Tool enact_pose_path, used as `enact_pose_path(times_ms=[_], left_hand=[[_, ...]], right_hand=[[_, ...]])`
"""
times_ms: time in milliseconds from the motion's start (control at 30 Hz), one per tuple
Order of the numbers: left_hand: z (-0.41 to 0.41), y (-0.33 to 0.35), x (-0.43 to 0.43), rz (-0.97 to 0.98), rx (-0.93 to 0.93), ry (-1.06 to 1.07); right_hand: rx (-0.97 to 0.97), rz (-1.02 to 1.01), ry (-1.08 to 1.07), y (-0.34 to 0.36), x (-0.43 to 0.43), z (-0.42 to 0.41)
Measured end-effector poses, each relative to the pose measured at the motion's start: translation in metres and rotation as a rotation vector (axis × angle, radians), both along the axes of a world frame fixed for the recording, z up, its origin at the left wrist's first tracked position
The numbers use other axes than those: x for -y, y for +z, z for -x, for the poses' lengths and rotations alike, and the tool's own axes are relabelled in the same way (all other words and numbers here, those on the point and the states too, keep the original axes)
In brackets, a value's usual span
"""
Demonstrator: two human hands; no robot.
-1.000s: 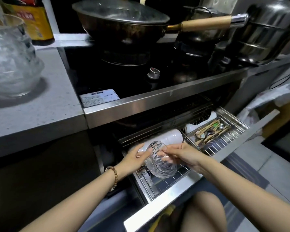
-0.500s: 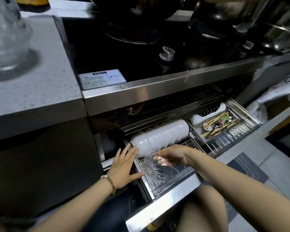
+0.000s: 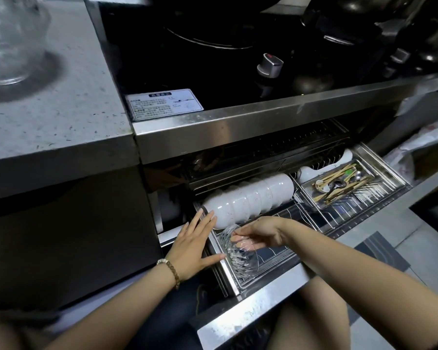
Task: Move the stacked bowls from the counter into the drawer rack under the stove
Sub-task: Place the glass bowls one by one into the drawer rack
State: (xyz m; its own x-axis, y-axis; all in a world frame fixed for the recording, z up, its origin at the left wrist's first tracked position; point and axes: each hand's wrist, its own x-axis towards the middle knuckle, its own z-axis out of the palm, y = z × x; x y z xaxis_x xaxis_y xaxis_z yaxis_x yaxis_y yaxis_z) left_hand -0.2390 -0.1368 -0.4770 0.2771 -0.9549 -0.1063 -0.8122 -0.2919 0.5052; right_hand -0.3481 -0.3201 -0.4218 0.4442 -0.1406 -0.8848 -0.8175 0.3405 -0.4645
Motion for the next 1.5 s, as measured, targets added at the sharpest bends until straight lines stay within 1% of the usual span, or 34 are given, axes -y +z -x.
enact_pose_path(times_ms=[233,367,467,667,800,867,1000,1067,1133,1233,1300,1433,1500], left_hand=[[0.000,-0.001,0.000,-0.002,-0.008,-0.006],[0.000,-0.002,0.000,-0.011,-0.011,-0.009],[-0.001,-0.001,0.000,-0.029,-0.013,-0.013],[-0.001,0.011,0.002,-0.099,-0.036,-0.024],[-0.008,0.031,0.002,-0.146,-0.068,-0.018],[-0.011,0.045,0.003,-0.138,-0.085,0.007],[-0.014,0.084,0.006,-0.054,-0.211,0.091],[-0.015,0.107,0.006,0.011,-0.256,0.123],[-0.016,0.132,0.005,0.057,-0.279,0.110],[-0.015,0.176,0.000,0.127,-0.276,0.068],[-0.016,0.210,-0.007,0.211,-0.253,0.060],[-0.026,0.276,-0.028,0.396,-0.229,0.068],[-0.036,0.307,-0.043,0.471,-0.228,0.091]], right_hand=[[-0.019,0.014,0.074,-0.008,0.002,0.001],[0.008,0.017,0.101,-0.008,0.004,0.003],[0.027,0.128,0.168,-0.007,0.005,0.005],[0.051,0.425,0.356,0.010,0.000,0.007],[0.088,0.534,0.373,0.038,-0.004,0.012],[0.141,0.586,0.360,0.058,-0.006,0.018],[0.325,0.674,0.207,0.103,-0.010,0.037],[0.385,0.713,0.185,0.126,-0.010,0.051],[0.437,0.774,0.166,0.149,-0.010,0.064],[0.533,0.883,0.129,0.188,-0.016,0.077],[0.596,0.985,0.123,0.215,-0.025,0.078],[0.707,1.158,0.164,0.260,-0.042,0.060],[0.770,1.208,0.195,0.280,-0.053,0.043]])
